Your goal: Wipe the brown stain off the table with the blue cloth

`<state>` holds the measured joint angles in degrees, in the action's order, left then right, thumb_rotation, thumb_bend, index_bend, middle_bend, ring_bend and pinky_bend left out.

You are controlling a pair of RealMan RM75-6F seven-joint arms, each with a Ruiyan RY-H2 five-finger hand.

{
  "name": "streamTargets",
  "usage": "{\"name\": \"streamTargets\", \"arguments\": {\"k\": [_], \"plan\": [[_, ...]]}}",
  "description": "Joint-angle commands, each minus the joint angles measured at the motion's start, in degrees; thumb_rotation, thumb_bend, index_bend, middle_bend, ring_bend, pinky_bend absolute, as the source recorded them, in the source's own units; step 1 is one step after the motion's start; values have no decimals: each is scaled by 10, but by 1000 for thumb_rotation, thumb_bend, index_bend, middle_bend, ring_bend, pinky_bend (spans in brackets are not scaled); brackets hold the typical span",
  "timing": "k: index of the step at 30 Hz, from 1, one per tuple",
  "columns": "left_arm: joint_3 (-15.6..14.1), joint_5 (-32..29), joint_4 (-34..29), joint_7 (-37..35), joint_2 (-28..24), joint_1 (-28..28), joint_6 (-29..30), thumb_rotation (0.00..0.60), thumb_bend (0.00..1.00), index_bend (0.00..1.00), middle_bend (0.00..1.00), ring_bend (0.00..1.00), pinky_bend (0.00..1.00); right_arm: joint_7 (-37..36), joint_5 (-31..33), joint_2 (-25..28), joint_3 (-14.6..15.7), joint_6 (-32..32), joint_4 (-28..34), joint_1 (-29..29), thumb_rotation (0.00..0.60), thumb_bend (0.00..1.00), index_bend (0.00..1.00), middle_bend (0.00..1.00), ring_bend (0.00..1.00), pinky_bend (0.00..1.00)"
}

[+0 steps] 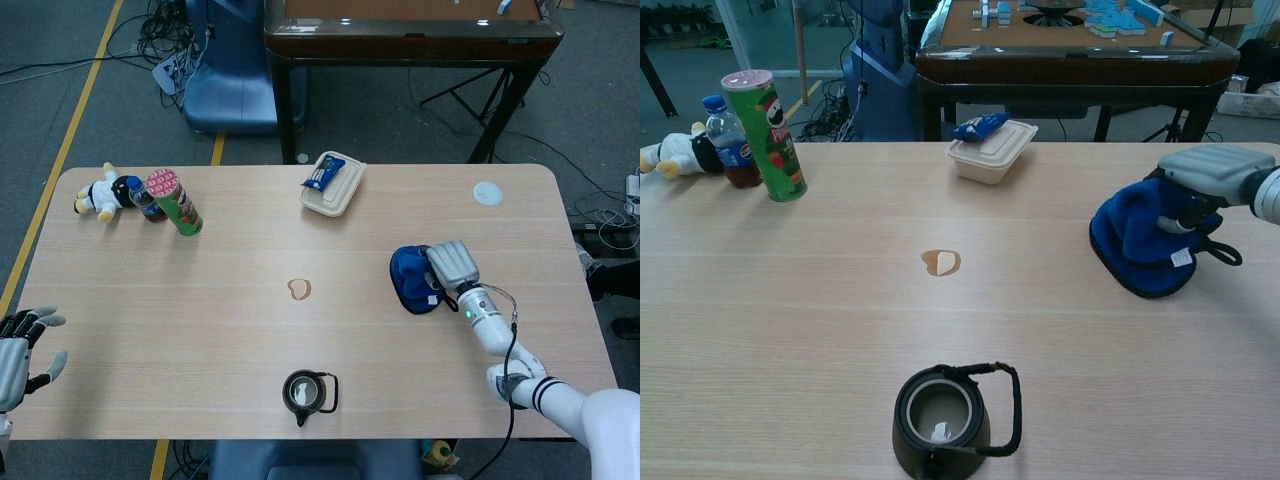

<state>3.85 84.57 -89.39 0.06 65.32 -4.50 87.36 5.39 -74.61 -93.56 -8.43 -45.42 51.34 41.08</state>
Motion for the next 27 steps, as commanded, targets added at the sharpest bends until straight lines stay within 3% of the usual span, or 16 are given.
{"name": "streamTargets", "arguments": {"k": [1,7,13,27], "plan": [[0,1,-1,0,-1,0,0,600,293,341,235,188,167,-22,-19,18,-17,-35,36,7,600,697,665,634,599,773],[1,1,-4,2,-5,1,3,600,292,341,235,188,167,-20,-24,26,-43,-46,81,37,600,697,665,634,599,775],[1,2,-4,1,-6,4,6,600,293,341,235,188,167,11,-9,0,-63,-22,93,80,600,697,665,633,599,775],[1,1,1,-6,-10,9,13,600,292,341,235,188,167,9,3,-122,-77,37,-8,180,600,697,665,632,599,775]]}}
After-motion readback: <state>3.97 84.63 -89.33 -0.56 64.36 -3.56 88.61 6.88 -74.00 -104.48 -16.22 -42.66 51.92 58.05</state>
